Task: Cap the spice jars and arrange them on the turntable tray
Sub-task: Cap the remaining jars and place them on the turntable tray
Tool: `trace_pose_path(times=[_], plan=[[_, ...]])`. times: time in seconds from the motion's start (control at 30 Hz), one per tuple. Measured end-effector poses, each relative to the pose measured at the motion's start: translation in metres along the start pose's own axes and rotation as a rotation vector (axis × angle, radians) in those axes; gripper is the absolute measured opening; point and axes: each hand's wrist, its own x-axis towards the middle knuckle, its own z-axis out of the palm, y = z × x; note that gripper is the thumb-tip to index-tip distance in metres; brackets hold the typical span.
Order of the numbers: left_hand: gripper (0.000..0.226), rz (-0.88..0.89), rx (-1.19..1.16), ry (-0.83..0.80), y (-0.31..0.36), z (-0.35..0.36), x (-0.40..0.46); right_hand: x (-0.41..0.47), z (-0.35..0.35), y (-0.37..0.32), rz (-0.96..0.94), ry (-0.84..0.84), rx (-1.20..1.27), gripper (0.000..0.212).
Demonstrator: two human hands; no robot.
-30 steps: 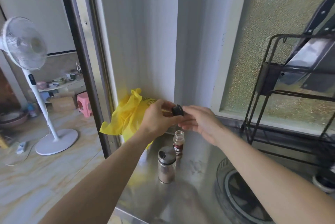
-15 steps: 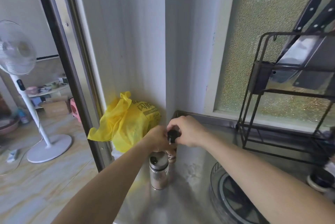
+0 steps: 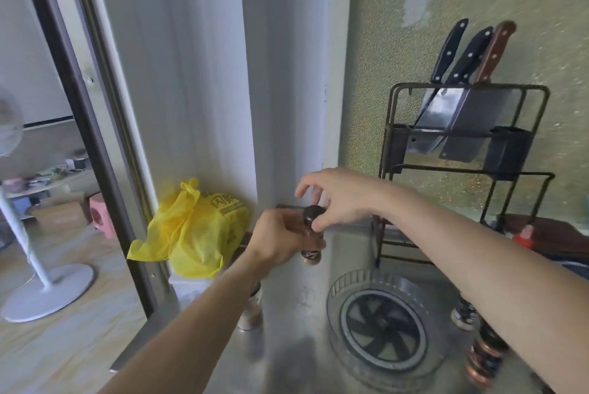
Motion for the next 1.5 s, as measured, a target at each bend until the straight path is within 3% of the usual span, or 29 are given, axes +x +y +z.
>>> trace_pose_path(times=[0.1,0.2,0.3,0.37,0.43,0.47,0.57,0.6,0.7,0.83,0.93,1.07,1.17,1.23,1.3,1.5], plan=[[0.024,0.004,-0.065,-0.016,0.014,0.021,-0.023,-0.032,-0.007,0.006,0.019,0.013,-0.087,0.029],[0.025,-0.001,-0.113,-0.028,0.023,0.041,-0.047,-0.064,-0.011,0.006,0.075,-0.006,-0.238,0.060],[0.019,0.015,-0.169,-0.023,0.032,0.056,-0.064,-0.094,-0.022,0.008,0.080,-0.143,-0.113,0.048],[0.019,0.004,-0.176,-0.008,0.038,0.064,-0.074,-0.107,-0.020,0.007,0.093,-0.141,-0.145,0.035],[0.021,-0.006,-0.184,-0.002,0.040,0.073,-0.084,-0.116,-0.017,0.009,0.131,-0.120,-0.191,0.060],[0.021,-0.005,-0.188,0.000,0.043,0.076,-0.090,-0.123,-0.018,0.009,0.140,-0.118,-0.172,0.062],[0.021,0.006,-0.180,0.003,0.052,0.083,-0.101,-0.141,-0.028,0.009,0.103,-0.160,-0.096,0.037],[0.021,0.007,-0.176,0.008,0.054,0.085,-0.104,-0.145,-0.026,0.008,0.112,-0.154,-0.110,0.027],[0.022,0.003,-0.181,0.022,0.056,0.088,-0.110,-0.151,-0.022,0.010,0.162,-0.085,-0.177,0.056],[0.021,0.006,-0.197,0.002,0.058,0.091,-0.117,-0.162,-0.023,0.013,0.130,-0.128,-0.068,0.037],[0.022,0.004,-0.199,0.008,0.059,0.093,-0.120,-0.164,-0.020,0.013,0.185,-0.098,-0.112,0.056],[0.022,0.014,-0.181,0.010,0.058,0.093,-0.122,-0.170,-0.018,0.014,0.136,-0.103,-0.070,0.033],[0.024,0.003,-0.160,0.019,0.054,0.093,-0.123,-0.171,-0.011,0.010,0.166,-0.063,-0.116,0.058],[0.021,0.000,-0.152,0.029,0.051,0.092,-0.123,-0.172,-0.008,0.006,0.129,-0.072,-0.071,0.053],[0.021,0.011,-0.122,0.033,0.047,0.090,-0.123,-0.171,-0.003,0.003,0.117,-0.034,-0.038,0.033],[0.020,0.051,-0.083,0.060,0.041,0.084,-0.127,-0.167,0.008,-0.007,0.103,0.047,-0.006,0.041]])
